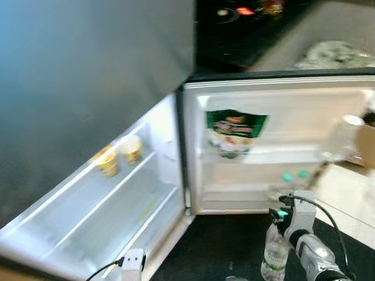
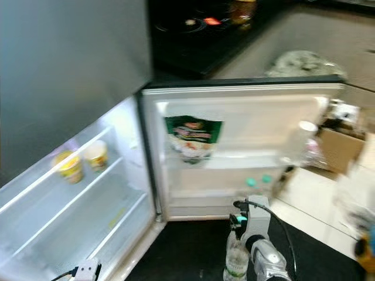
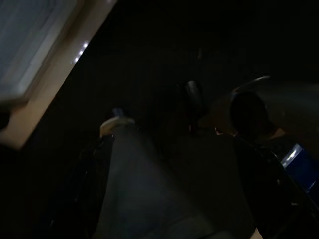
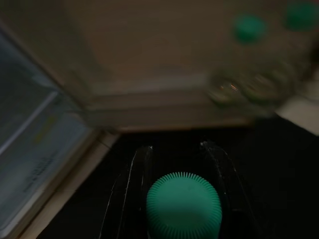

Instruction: Restocking fridge

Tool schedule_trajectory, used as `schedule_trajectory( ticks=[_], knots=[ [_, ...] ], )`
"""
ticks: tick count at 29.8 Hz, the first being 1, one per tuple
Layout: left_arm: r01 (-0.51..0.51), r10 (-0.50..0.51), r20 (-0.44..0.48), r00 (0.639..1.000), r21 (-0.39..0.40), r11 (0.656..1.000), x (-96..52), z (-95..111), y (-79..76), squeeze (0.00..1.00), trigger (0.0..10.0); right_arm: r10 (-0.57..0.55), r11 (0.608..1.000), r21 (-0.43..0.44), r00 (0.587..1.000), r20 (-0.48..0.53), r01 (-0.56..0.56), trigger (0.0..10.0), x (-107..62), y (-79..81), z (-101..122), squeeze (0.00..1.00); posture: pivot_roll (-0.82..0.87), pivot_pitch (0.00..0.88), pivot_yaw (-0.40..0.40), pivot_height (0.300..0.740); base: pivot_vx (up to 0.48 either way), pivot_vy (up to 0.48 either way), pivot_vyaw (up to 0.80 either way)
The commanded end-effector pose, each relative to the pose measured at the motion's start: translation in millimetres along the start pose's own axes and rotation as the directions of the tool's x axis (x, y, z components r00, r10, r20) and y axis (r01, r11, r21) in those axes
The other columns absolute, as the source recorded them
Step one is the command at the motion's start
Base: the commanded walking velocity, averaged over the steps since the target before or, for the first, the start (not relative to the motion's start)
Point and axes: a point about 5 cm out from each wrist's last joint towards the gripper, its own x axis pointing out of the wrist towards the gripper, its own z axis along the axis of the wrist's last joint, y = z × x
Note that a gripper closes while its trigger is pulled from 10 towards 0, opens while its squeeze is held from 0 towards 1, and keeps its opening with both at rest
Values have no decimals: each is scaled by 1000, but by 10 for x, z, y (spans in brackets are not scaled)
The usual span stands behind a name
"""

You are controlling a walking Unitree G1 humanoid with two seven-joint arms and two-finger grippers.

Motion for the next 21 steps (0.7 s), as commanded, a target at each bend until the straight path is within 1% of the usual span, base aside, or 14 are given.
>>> schedule_trajectory(
  ticks=[1, 2, 5, 8, 14, 17, 21],
  knots=[
    [-7, 7, -23, 1000, 9, 1000, -19, -69, 11, 0, 10000, -1, 1000, 11, 1000, -15, 2, 10000, 0, 13, -30, 0, -31, 33, 23, 740, 0, 0, -800],
    [-10, 10, -24, 1000, 15, 1000, -20, -71, 12, 0, 10000, -10, 1000, 20, 999, -33, 10, 10000, -18, 1, -84, 0, -33, 18, 21, 740, 0, 0, -800],
    [-14, 15, -26, 1000, 24, 1000, -21, -68, 19, 0, 10000, -16, 1000, 24, 998, -55, 18, 10000, -39, -9, -145, 0, -34, 14, 21, 740, 0, 0, -800],
    [-19, 20, -25, 999, 33, 999, -22, -52, 30, 0, 10000, -18, 1000, 21, 995, -99, 20, 10000, -75, -8, -257, 0, -32, 6, 19, 740, 0, 0, -800],
    [-21, 22, -21, 1000, 37, 999, -17, -38, 28, 0, 10000, -20, 1000, 16, 990, -141, 22, 10000, -117, 9, -386, 0, -26, 0, 18, 740, 0, 0, -800],
    [-23, 24, -26, 999, 40, 999, -18, -61, 20, 0, 10000, -18, 1000, 20, 981, -192, 22, 10000, -168, 42, -539, 0, -22, 0, 16, 740, 0, 0, -800],
    [-26, 27, -20, 999, 37, 999, -14, -50, 17, 0, 10000, -17, 1000, 10, 976, -215, 19, 10000, -197, 41, -602, 0, -22, 0, 16, 740, 0, 0, -800]
  ],
)
